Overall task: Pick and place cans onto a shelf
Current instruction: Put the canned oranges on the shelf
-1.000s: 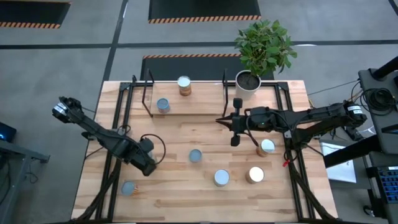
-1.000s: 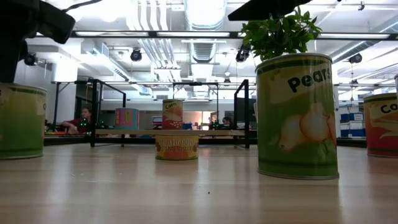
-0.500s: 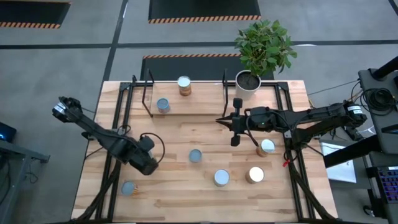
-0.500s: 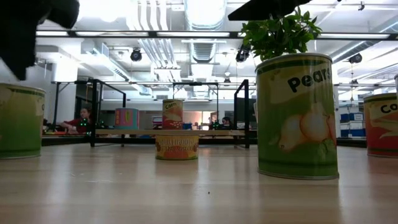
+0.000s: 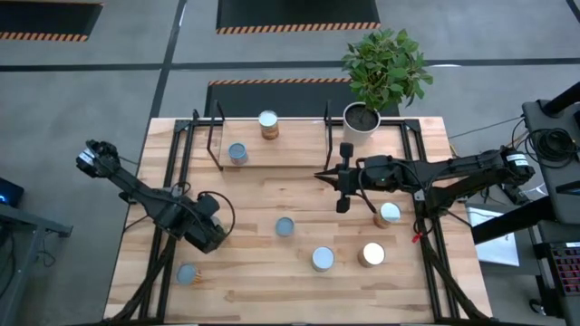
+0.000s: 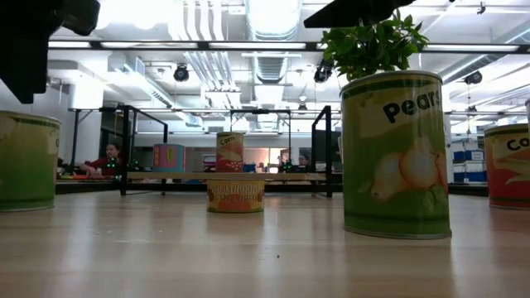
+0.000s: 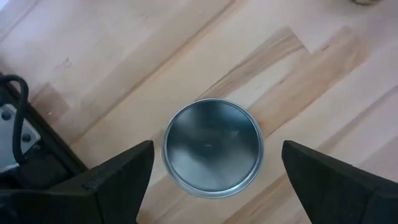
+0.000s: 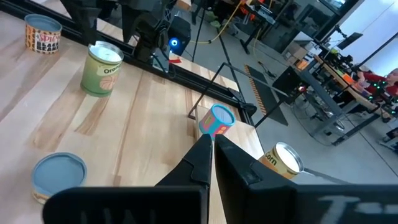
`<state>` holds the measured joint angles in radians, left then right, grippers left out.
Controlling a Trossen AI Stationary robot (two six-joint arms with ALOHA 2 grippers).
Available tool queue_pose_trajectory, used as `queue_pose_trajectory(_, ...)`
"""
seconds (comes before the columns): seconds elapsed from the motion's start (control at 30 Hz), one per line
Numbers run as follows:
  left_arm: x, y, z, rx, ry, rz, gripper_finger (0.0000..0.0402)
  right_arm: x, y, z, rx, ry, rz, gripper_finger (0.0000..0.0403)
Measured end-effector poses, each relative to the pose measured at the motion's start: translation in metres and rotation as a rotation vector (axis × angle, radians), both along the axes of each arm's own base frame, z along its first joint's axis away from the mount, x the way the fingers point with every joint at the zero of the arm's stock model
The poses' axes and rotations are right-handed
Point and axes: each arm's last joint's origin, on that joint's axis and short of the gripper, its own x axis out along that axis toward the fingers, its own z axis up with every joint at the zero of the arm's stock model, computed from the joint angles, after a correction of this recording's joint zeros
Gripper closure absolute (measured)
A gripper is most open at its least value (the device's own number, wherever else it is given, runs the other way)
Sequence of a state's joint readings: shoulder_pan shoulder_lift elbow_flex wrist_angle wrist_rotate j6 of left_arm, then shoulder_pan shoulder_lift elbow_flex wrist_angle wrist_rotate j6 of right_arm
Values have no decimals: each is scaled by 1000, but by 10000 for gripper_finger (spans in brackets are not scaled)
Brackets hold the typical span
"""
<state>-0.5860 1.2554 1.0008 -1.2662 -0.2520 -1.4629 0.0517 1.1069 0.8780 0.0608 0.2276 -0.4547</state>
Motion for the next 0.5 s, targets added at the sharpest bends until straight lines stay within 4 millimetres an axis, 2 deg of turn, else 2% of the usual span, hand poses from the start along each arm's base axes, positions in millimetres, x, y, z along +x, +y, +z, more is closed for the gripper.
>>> queue_pose_trajectory(0.2,-3,2,0,7,15,76,65,0,0,0,8,2,-2,394)
queue_pose_trajectory(0.5,0,0,-1,-9,-10,70,65,0,0,0,7,2,-2,394)
